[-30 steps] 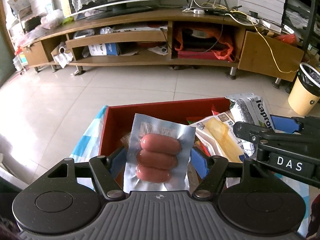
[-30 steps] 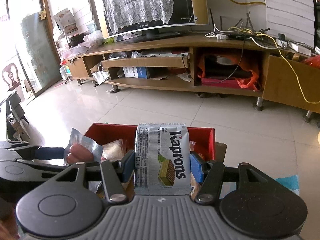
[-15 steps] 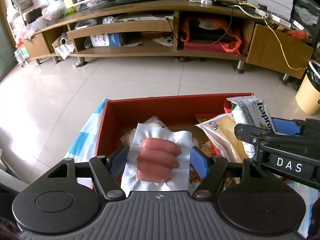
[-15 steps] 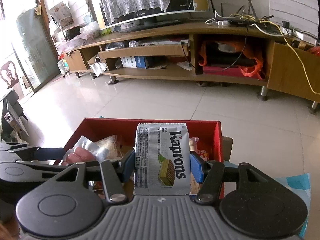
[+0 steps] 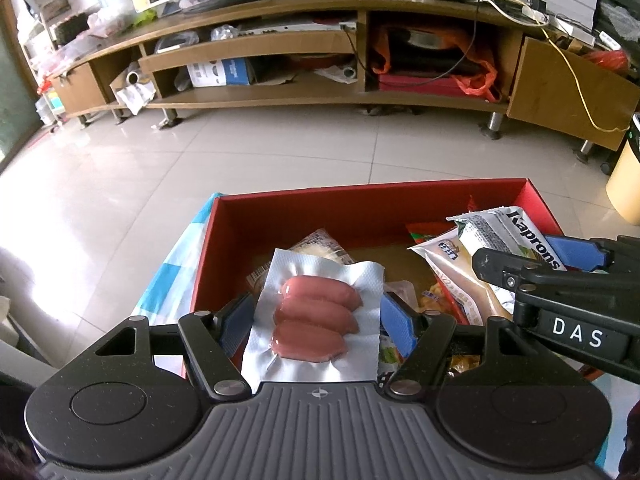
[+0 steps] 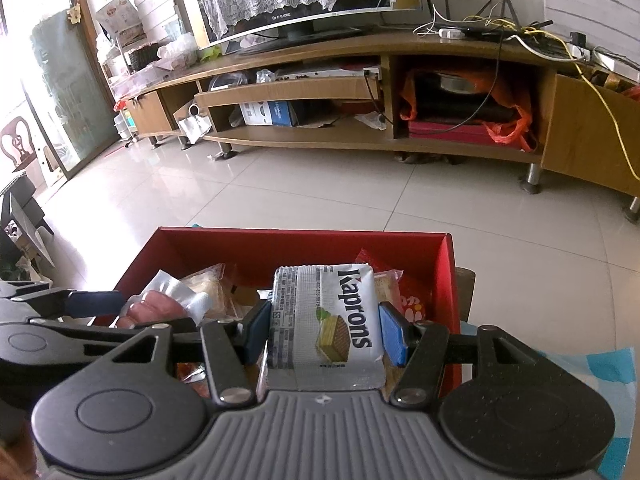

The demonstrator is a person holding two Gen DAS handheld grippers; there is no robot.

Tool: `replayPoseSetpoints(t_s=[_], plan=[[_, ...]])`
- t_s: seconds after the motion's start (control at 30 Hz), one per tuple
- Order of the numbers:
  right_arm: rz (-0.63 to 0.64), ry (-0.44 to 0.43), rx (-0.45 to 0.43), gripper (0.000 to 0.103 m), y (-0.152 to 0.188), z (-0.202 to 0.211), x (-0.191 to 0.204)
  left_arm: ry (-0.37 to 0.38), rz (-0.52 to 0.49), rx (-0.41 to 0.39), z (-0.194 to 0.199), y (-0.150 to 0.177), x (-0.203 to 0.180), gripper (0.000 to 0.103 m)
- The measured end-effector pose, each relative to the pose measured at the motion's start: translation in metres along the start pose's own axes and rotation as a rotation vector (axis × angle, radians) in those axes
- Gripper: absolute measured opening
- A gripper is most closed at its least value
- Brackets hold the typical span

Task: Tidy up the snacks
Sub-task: 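Lower both packs into the red box and open both tools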

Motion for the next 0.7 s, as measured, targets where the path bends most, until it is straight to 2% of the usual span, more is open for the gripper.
replayPoseSetpoints(t_s=[0.43,0.6,0.7], plan=[[0.025,0.02,-0.008,0.057,-0.0021,-0.0085,0.0,-0.015,-0.003,0.005,-0.006,-0.0013,-0.001,0.077],[0.03,0.024,-0.01,0.057,-0.0048,-0.0086,-0.0006,0.008,0.021,0.016,-0.0066,-0.0005,0.0001,0.077],[0.018,0.023,-0.017,0.057,-0.0051,-0.0045,-0.0015,0.007,0.019,0.007,-0.0026,-0.0017,0.0011,0.081]])
Point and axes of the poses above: each gripper's, at about its wrist camera, not at the fingertips, and z roughly against the way its jaws point, x to its left, y to its underside, the point moved 5 cm from there along -z, roughly the way its jaws point
